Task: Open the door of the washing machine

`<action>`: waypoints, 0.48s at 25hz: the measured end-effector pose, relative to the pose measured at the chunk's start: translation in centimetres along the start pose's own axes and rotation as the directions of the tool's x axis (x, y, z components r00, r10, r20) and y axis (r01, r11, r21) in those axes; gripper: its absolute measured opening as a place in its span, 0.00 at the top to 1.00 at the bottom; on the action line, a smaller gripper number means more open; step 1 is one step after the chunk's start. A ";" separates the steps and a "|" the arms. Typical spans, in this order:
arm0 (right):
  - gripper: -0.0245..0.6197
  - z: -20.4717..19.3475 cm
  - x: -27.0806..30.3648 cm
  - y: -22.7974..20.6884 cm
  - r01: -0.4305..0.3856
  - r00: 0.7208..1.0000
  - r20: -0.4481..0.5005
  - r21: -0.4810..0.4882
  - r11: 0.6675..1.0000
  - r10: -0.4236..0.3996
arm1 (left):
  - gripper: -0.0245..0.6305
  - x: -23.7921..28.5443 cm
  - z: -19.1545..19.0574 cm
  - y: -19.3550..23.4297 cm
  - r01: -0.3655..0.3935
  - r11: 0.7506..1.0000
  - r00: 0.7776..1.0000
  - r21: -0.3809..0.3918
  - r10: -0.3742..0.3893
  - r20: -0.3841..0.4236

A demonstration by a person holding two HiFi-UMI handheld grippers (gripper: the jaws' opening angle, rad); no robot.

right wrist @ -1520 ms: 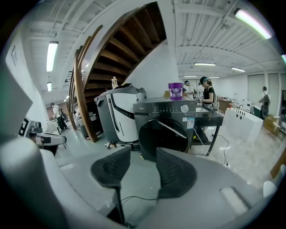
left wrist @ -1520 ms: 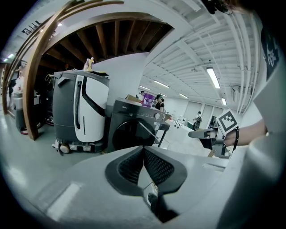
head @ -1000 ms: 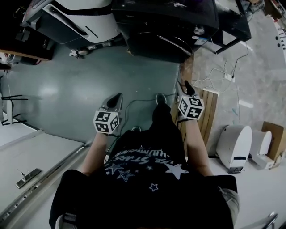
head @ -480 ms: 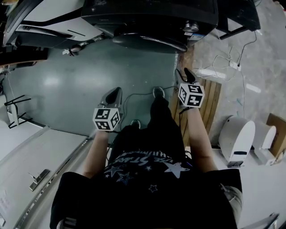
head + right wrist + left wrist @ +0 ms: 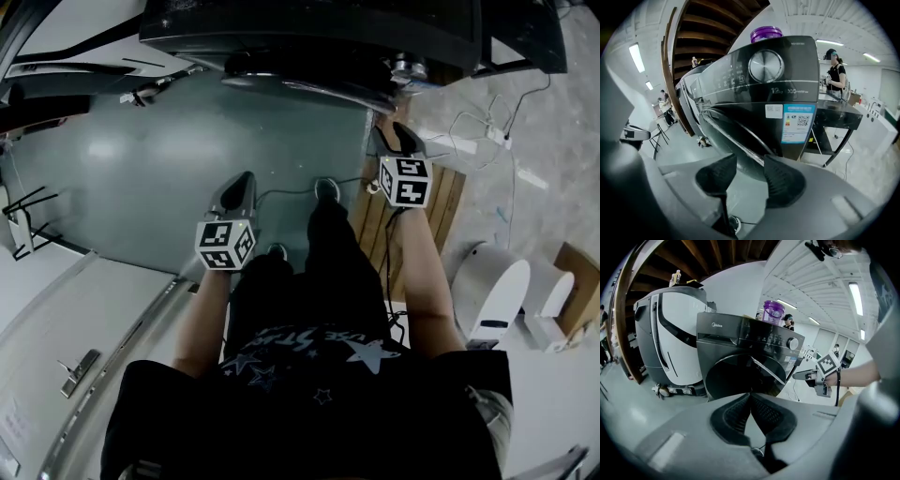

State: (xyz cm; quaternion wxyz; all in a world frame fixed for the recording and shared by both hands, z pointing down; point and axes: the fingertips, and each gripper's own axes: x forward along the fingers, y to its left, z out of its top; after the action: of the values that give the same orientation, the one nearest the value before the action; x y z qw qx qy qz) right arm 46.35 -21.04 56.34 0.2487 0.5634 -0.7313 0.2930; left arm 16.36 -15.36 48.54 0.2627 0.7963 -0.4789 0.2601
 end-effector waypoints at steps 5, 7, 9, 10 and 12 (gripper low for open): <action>0.67 0.5 2.5 -1.4 0.023 1.000 -0.012 -0.083 0.996 -0.024 | 0.94 1.9 -0.4 0.0 -0.023 0.999 1.000 -0.047 0.024 0.017; 0.67 0.6 3.4 -1.8 0.032 0.999 -0.017 -0.112 0.993 -0.034 | 0.94 2.4 -0.8 0.0 -0.022 0.999 1.000 -0.048 0.023 0.016; 0.67 0.7 4.2 -2.1 0.037 0.999 -0.017 -0.134 0.990 -0.040 | 0.94 2.8 -1.1 0.3 -0.026 0.999 1.000 -0.042 0.027 0.014; 0.67 0.7 4.6 -2.1 0.037 0.999 -0.015 -0.148 0.988 -0.039 | 0.94 3.0 -1.3 0.5 -0.030 0.999 0.999 -0.042 0.031 0.016; 0.67 0.9 5.5 -2.1 0.027 1.000 -0.004 -0.184 0.983 -0.029 | 0.94 3.1 -1.7 0.9 -0.043 0.998 0.999 -0.054 0.044 0.022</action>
State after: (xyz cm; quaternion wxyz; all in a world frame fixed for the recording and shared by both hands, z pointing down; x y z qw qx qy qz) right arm 47.05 -25.81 59.78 0.3061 0.5473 -0.7464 0.2225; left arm 16.57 -16.57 51.99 0.2726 0.7813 -0.5060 0.2434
